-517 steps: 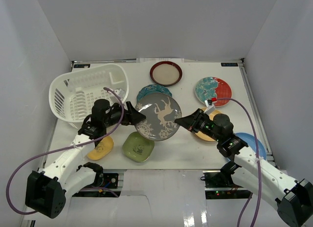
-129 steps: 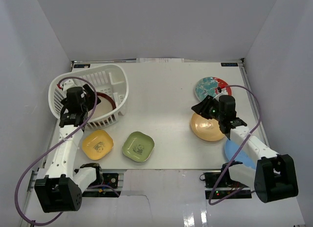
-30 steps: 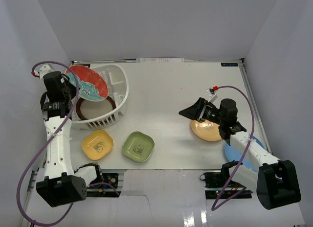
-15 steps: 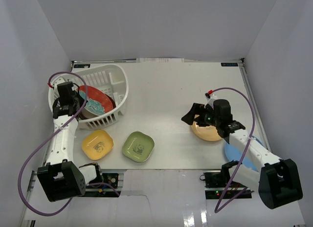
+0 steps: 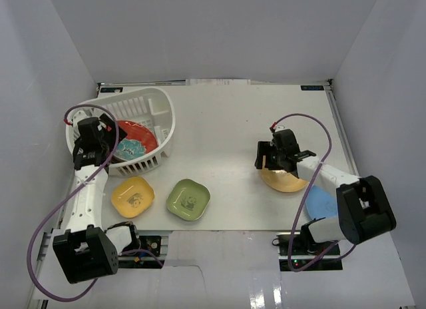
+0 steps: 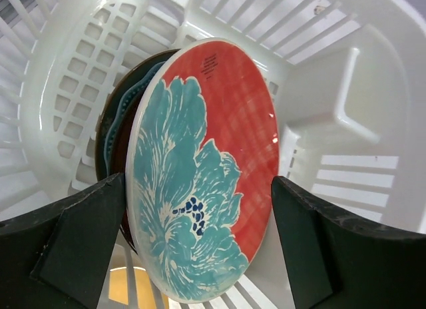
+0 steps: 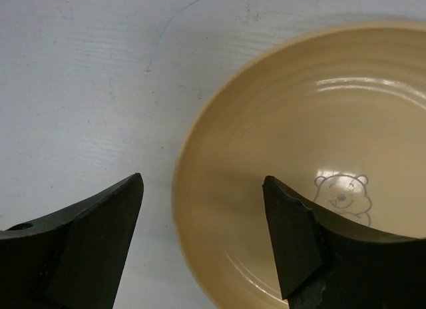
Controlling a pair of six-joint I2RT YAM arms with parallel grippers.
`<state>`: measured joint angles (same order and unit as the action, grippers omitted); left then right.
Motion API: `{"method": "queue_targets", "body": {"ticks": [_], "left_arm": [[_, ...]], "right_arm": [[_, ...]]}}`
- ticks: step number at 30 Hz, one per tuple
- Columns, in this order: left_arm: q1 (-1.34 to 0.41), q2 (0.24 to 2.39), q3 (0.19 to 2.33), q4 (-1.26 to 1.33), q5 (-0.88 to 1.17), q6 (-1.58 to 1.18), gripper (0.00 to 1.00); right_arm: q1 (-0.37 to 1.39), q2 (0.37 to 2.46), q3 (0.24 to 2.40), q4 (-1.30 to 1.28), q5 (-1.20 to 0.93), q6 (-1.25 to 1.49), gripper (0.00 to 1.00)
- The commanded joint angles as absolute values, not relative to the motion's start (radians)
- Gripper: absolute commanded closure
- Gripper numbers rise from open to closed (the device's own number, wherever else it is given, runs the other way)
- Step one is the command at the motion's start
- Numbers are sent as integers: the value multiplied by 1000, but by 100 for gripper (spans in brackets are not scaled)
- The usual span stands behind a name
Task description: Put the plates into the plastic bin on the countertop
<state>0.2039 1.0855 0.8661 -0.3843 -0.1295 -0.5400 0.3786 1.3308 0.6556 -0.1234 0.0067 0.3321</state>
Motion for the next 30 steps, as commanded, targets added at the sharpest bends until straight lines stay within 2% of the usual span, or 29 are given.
{"method": "queue_targets", "body": {"ticks": [1,2,4,5,7,8,10,12,18,23,27,30], "left_arm": [[189,1016,911,-325,-3,-578,2],[178,1017,954,-339,14,-583,2],[126,1017,992,-357,73,-580,2],[83,1017,1032,-368,98,-563,2],[45,1017,1069,-387,81,-537,2],[16,1019,1100,-409,62,-505,2],[-24,1019,1120,-434,16,-483,2],[-60,1009,1117,-443,-63,-465,2],[-86,982,1039,-453,-176,-460,2],[-89,953,985,-454,-236,-463,2],[-89,954,991,-443,-164,-466,2],[-92,969,1022,-422,-3,-463,2]], "right_arm": [[440,1399,753,-153,126,287,23],[454,1445,768,-161,135,287,30],[488,1512,814,-175,147,302,35],[497,1531,837,-176,152,310,44],[517,1580,860,-164,141,330,55],[525,1595,874,-160,143,334,65],[544,1644,931,-160,126,342,68],[570,1690,1006,-164,136,341,77],[594,1784,1182,-225,124,327,80],[595,1776,1172,-219,115,318,80],[594,1775,1178,-193,80,298,83],[594,1807,1244,-175,-7,285,84]]}}
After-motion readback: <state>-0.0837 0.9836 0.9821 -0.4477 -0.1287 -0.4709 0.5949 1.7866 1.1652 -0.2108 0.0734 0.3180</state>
